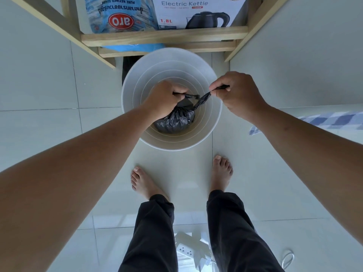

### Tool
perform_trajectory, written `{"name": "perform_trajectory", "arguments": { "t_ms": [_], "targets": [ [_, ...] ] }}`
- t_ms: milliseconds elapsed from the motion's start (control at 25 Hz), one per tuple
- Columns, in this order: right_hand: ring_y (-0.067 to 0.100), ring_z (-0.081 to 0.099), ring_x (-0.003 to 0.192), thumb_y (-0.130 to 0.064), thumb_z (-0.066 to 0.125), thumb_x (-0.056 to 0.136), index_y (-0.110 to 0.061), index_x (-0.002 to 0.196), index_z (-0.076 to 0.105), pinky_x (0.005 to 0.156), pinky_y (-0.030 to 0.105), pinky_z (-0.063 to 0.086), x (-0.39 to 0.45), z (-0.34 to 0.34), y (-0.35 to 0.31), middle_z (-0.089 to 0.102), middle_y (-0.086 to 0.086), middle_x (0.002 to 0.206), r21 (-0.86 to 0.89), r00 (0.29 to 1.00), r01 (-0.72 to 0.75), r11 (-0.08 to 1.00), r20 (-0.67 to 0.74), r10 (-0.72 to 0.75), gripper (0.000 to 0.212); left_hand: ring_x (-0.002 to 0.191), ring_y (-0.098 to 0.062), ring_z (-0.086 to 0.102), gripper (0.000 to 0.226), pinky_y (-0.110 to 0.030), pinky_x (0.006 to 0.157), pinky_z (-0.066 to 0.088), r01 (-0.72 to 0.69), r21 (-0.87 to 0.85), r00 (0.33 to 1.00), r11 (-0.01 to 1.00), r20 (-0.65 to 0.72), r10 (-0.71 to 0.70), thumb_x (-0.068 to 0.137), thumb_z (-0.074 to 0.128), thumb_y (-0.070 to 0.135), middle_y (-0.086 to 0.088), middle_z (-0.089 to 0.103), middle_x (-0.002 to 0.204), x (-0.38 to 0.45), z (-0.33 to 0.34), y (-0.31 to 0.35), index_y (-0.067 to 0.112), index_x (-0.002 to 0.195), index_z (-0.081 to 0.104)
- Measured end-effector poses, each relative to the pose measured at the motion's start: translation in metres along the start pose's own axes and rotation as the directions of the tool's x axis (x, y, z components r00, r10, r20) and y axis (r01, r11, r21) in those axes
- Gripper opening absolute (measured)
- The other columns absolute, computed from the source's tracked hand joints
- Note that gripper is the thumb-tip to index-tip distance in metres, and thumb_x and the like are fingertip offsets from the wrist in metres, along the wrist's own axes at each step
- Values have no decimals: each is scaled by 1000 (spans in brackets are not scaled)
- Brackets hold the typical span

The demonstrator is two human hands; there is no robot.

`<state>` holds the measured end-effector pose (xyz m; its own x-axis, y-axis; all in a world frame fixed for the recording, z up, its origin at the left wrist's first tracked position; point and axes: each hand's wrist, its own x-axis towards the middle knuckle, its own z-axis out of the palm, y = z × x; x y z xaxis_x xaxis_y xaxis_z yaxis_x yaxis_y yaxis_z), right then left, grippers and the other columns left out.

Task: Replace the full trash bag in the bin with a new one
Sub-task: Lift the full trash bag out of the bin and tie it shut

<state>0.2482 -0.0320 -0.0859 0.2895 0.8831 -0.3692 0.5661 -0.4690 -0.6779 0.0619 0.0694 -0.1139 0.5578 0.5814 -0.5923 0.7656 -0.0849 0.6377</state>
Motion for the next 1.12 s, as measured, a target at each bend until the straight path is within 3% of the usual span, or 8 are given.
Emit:
{"name": "perform_trajectory", "arguments": {
  "t_ms": [160, 240, 360, 520, 680, 840, 960, 1120],
  "targets": [
    [0, 62, 72, -5, 69, 84, -9, 96, 77, 69, 0, 42, 7, 7, -6, 71, -1, 90, 55, 999, 0, 999, -35, 2, 16, 78, -30, 62, 22, -31, 72, 46, -32, 126, 988, 991, 153, 13, 85, 55, 5, -17, 69, 89, 2, 9, 2, 1, 93, 74],
    [-2, 62, 71, -6, 70, 83, -9, 97, 77, 69, 0, 44, 10, 10, -9, 73, 1, 91, 74, 999, -14, 997, -45, 17, 16, 66, -23, 50, 26, -29, 62, 37, 0, 131, 974, 991, 224, -30, 84, 59, 20, -14, 56, 73, 1, 10, 7, -3, 75, 67],
    [-1, 63, 72, -9, 71, 83, -10, 100, 76, 72, 5, 49, 12, 12, -9, 74, 2, 92, 105, 998, -55, 993, -37, 60, 18, 48, -15, 43, 52, -30, 52, 30, -15, 182, 971, 983, 235, -29, 84, 63, 54, -2, 43, 51, -1, 11, 12, 19, 46, 58],
    [15, 69, 84, -9, 62, 87, -16, 127, 59, 77, 35, 61, 11, 20, -6, 71, 3, 101, 280, 953, -273, 920, -55, 299, 41, 58, -18, 55, 34, -26, 56, 36, 77, 29, 990, 997, 115, -80, 88, 64, 42, -8, 62, 64, -1, 17, 13, 13, 77, 76],
    [24, 68, 93, -16, 58, 95, -9, 123, 58, 77, 38, 61, -9, 48, -12, 67, 11, 107, 402, 846, -532, 745, 229, 481, 29, 44, -12, 37, 32, -30, 51, 27, 180, -137, 981, 974, 95, -168, 89, 62, 29, -7, 43, 55, -1, 17, 14, 3, 71, 63],
    [23, 71, 83, -16, 69, 90, -14, 85, 65, 71, 36, 63, -23, 65, -15, 68, 6, 84, 589, 879, -439, 678, 128, 458, 7, 50, -10, 48, 21, -26, 56, 39, 236, -291, 972, 927, 54, -230, 89, 62, 23, 3, 57, 57, 1, 12, 9, 6, 81, 72],
    [18, 71, 84, -23, 72, 88, -12, 94, 67, 66, 31, 62, -27, 73, -20, 70, 2, 87, 581, 915, -368, 726, 87, 394, 14, 49, -12, 42, 18, -24, 51, 34, 247, -276, 969, 929, 76, -235, 90, 61, 15, 1, 49, 55, 3, 8, 8, 18, 72, 66],
    [10, 66, 72, -13, 75, 81, -9, 94, 76, 68, 19, 53, -25, 75, -25, 71, -4, 81, 365, 960, -175, 915, -143, 241, 14, 48, -18, 42, 12, -23, 43, 35, 298, -343, 954, 891, 126, -271, 90, 61, 11, -8, 48, 57, 7, 8, 12, 9, 79, 63]
  ]
}}
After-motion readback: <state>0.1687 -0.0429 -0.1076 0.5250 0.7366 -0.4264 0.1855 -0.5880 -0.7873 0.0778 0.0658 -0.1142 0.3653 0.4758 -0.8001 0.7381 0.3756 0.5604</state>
